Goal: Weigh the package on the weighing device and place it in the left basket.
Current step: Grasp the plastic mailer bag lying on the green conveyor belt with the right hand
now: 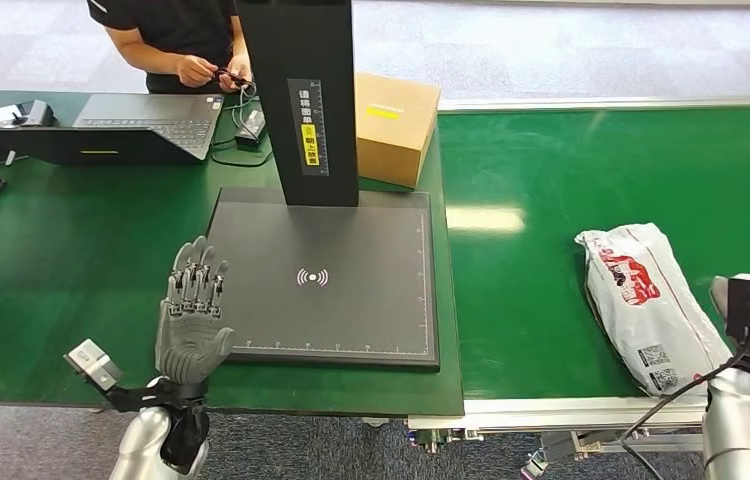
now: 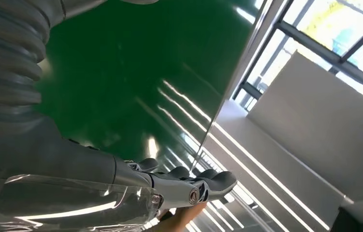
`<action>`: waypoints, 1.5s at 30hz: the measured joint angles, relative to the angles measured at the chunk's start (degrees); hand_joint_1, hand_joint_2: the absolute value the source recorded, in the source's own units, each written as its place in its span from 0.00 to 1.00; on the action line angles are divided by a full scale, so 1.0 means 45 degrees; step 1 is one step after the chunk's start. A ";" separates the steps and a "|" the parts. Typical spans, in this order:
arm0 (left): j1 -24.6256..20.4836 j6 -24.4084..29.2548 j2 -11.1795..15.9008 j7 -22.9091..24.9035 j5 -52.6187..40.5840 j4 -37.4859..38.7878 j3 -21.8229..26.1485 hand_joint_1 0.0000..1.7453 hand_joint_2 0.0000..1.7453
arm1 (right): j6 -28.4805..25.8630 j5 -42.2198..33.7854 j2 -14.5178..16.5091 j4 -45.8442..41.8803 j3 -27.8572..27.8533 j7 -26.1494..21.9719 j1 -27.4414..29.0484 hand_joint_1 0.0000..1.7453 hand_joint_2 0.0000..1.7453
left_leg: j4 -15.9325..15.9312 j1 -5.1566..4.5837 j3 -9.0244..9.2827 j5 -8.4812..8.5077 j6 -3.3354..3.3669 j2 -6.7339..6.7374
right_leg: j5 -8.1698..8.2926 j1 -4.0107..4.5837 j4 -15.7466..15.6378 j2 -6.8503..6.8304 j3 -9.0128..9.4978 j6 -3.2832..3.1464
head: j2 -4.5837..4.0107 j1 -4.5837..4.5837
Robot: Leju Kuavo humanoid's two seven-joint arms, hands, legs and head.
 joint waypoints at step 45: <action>-0.0619 -0.0697 -0.0032 0.0000 -0.0782 0.0820 0.0283 0.00 1.00 | 0.8584 0.5829 -0.0274 0.4806 0.2067 0.7658 -0.1972 1.00 1.00 | 0.0010 0.0018 0.0071 0.0021 0.0006 0.0055 | 0.0050 0.0019 -0.0001 0.0065 0.0064 0.0001 | 0.0000 0.0002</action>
